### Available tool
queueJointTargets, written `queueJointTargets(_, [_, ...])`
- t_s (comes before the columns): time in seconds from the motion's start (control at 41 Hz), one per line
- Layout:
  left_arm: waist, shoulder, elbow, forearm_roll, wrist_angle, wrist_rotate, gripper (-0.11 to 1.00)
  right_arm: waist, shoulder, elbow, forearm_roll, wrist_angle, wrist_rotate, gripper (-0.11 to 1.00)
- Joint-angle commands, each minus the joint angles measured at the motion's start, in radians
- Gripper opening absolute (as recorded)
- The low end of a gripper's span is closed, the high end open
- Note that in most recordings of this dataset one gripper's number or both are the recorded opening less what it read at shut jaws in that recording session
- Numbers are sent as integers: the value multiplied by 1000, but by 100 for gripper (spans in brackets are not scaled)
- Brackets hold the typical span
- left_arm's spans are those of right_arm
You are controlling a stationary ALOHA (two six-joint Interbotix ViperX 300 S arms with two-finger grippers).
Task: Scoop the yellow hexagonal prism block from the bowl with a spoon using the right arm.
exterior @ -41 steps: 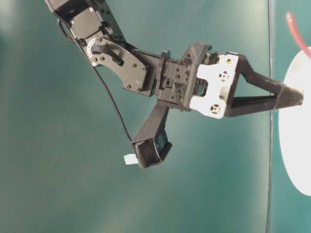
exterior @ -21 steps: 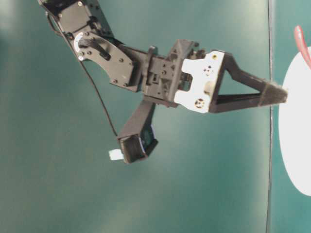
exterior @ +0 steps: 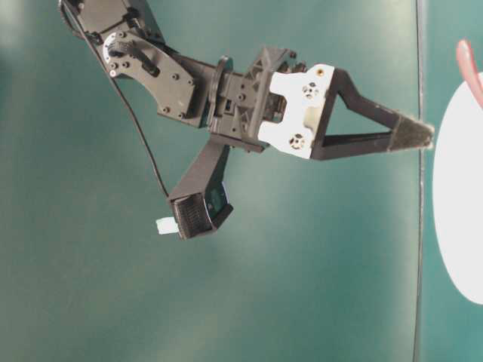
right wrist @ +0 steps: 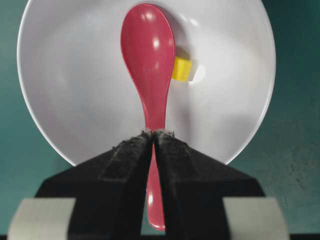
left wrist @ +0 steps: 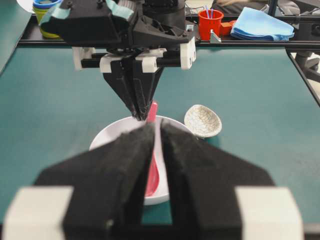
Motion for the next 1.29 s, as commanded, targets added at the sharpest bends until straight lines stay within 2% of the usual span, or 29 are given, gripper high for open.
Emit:
queueJointTargets(0.0, [2,5,-29,2,-11,-2,14,12,-35,-11,-3,-5,-8,19])
queueJointTargets(0.122, [2,5,-29,2,-11,-2,14,26,-35,-11,-2,-3,-32,24])
queueJointTargets(0.317, [2,5,-29,2,-11,-3,14,35,-35,-11,-3,-2,-67,52])
queueJointTargets(0.414, [2,5,-29,2,-11,-5,14,35,-35,-11,-3,0,-87,59])
queueJointTargets(0.609, [2,5,-29,2,-11,-6,14,35,-35,-5,-6,-6,-130,59])
queueJointTargets(0.78, [2,5,-29,2,-11,-6,14,35,-35,31,-5,-14,-130,59])
queueJointTargets(1.268, [2,5,-29,2,-11,-6,14,34,-35,115,-6,-137,-132,59])
